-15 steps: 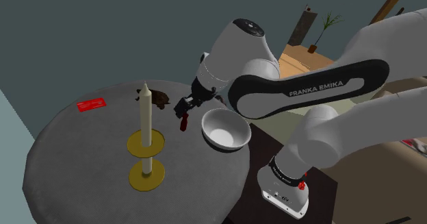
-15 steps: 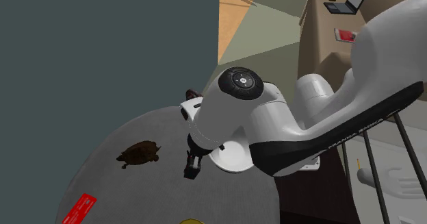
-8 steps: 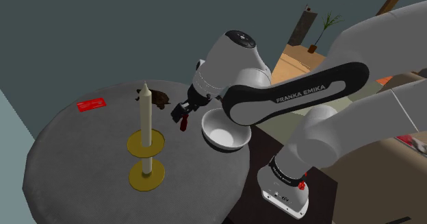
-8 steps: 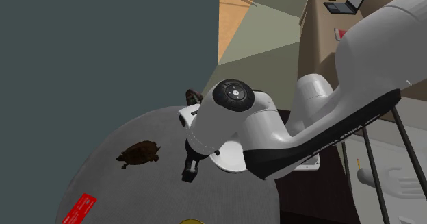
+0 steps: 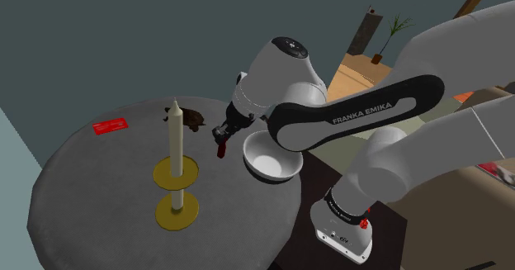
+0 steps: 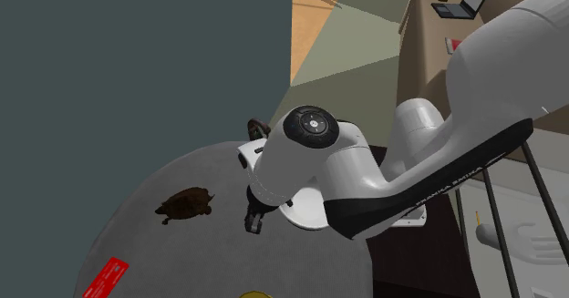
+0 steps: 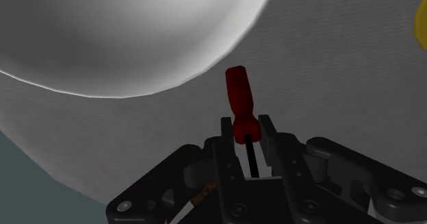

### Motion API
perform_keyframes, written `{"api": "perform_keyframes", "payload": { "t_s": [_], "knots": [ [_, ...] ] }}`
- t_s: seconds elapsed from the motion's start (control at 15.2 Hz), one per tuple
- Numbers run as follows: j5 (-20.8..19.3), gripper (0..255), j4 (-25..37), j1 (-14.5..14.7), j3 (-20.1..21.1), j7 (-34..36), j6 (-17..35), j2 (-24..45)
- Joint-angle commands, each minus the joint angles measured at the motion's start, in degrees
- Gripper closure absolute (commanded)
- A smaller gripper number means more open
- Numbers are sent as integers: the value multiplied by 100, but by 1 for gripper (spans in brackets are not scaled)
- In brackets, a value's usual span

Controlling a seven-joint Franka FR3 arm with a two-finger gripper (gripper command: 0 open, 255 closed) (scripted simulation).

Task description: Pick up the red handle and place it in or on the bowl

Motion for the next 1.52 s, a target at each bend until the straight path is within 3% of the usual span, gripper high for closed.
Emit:
{"api": "perform_keyframes", "payload": {
  "t_s": [0.0, 0.4, 1.45],
  "knots": [
    [0, 255, 0, 0, 1, 0, 0, 1],
    [0, 255, 0, 0, 1, 0, 2, 2],
    [-8, 255, 772, 119, -425, -213, -1528, -762]
  ]
}}
